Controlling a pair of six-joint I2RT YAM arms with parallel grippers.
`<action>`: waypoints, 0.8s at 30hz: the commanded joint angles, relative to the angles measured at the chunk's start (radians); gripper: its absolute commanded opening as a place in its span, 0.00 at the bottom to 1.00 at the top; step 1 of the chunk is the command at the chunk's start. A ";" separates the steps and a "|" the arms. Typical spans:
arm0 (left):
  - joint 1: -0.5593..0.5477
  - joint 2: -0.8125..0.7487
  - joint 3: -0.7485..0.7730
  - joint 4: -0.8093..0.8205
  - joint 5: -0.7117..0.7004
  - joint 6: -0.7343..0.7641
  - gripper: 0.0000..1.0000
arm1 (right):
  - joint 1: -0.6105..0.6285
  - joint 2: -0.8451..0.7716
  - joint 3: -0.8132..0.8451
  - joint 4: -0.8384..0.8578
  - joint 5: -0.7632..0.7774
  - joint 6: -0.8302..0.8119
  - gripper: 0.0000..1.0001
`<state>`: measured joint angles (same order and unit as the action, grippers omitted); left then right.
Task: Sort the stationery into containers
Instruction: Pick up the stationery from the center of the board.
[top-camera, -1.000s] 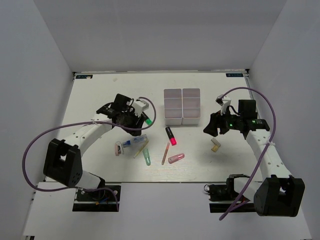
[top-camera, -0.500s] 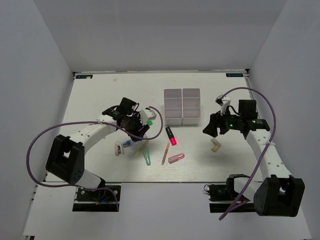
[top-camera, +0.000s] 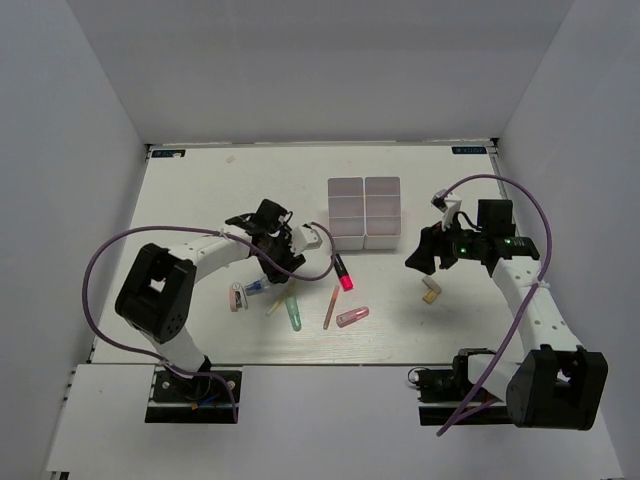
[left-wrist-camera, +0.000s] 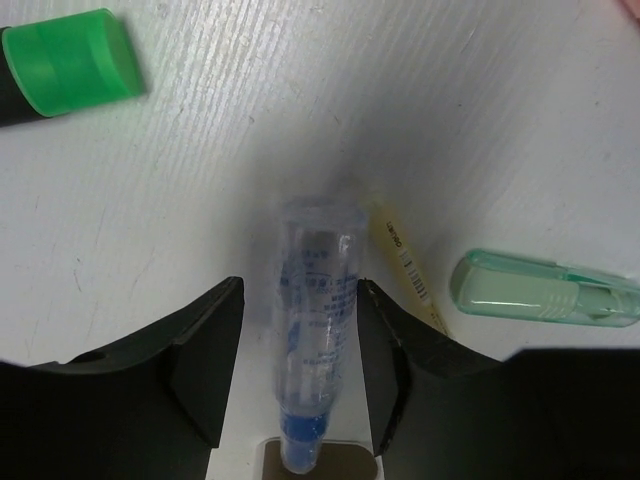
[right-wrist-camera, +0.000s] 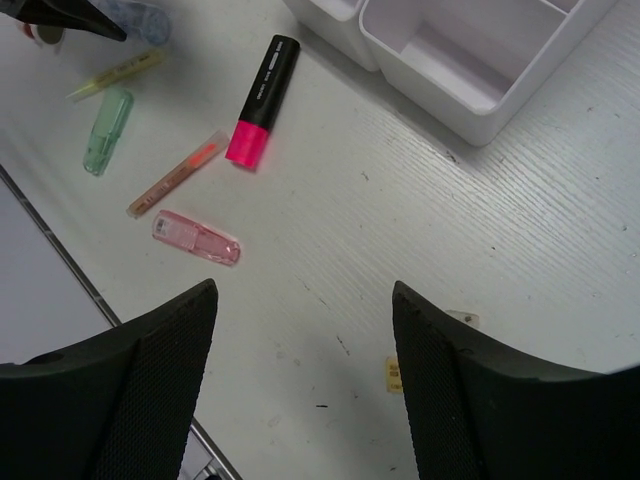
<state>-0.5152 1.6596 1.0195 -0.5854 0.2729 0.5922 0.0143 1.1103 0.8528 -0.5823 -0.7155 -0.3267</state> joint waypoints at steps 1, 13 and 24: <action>-0.014 0.006 -0.019 0.047 -0.023 0.021 0.59 | -0.032 0.008 -0.006 -0.016 -0.038 -0.023 0.74; -0.100 0.060 -0.125 0.200 -0.248 0.011 0.22 | -0.056 0.010 0.000 -0.033 -0.073 -0.025 0.74; -0.039 -0.056 0.068 0.148 -0.220 -0.205 0.01 | -0.079 0.002 0.000 -0.036 -0.098 -0.023 0.70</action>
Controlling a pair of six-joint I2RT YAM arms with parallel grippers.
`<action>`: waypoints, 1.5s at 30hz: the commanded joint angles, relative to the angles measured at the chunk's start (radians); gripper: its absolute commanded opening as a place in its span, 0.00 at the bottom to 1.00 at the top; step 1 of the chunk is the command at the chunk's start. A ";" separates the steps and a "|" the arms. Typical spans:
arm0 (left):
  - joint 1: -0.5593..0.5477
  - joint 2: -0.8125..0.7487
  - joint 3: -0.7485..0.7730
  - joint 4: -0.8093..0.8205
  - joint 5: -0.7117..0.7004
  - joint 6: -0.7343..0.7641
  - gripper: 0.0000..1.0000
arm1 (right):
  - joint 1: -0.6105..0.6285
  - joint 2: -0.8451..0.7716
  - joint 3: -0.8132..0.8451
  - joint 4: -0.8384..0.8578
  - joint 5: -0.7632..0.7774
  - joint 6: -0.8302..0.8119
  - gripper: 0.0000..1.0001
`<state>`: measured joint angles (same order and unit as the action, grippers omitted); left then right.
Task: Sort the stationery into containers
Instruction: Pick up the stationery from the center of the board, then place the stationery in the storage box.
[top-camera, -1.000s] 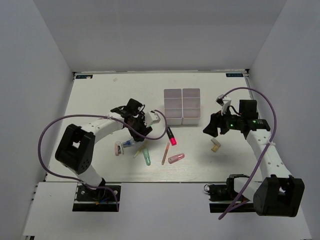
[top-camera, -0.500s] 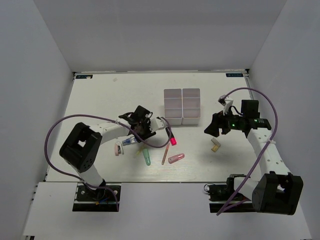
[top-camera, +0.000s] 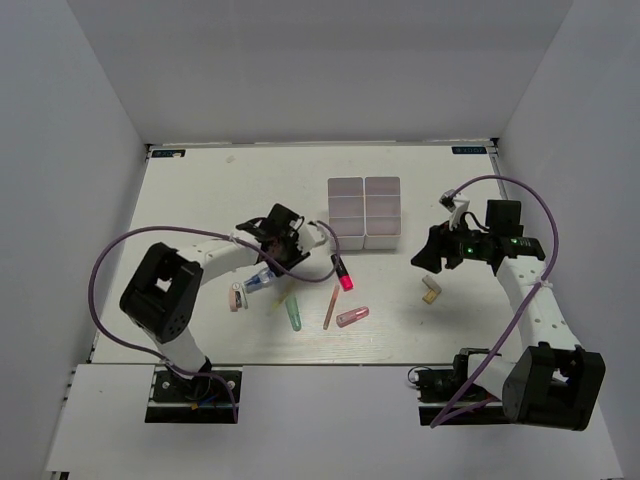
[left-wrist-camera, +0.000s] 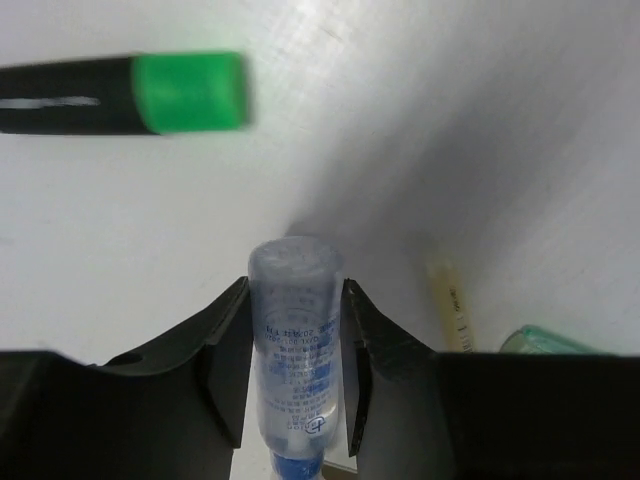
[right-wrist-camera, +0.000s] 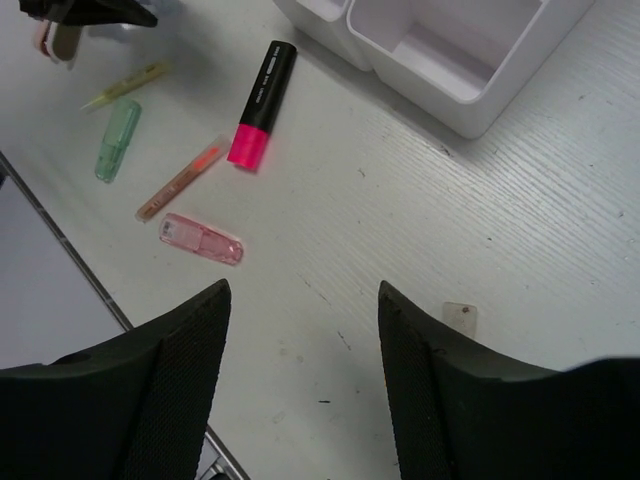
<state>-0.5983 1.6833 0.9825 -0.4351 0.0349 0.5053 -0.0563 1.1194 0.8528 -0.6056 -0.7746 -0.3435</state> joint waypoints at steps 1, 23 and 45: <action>0.054 -0.120 0.140 0.007 0.066 -0.151 0.01 | -0.010 -0.007 0.002 -0.016 -0.041 -0.008 0.62; 0.239 0.251 0.525 1.305 0.658 -1.073 0.01 | -0.028 -0.130 -0.149 -0.074 -0.373 -0.540 0.00; 0.204 0.520 0.642 1.326 0.829 -1.044 0.01 | -0.073 -0.089 -0.152 -0.086 -0.431 -0.562 0.00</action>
<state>-0.3756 2.2395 1.6386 0.8848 0.8185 -0.6106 -0.1192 1.0245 0.7052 -0.6971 -1.1599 -0.8791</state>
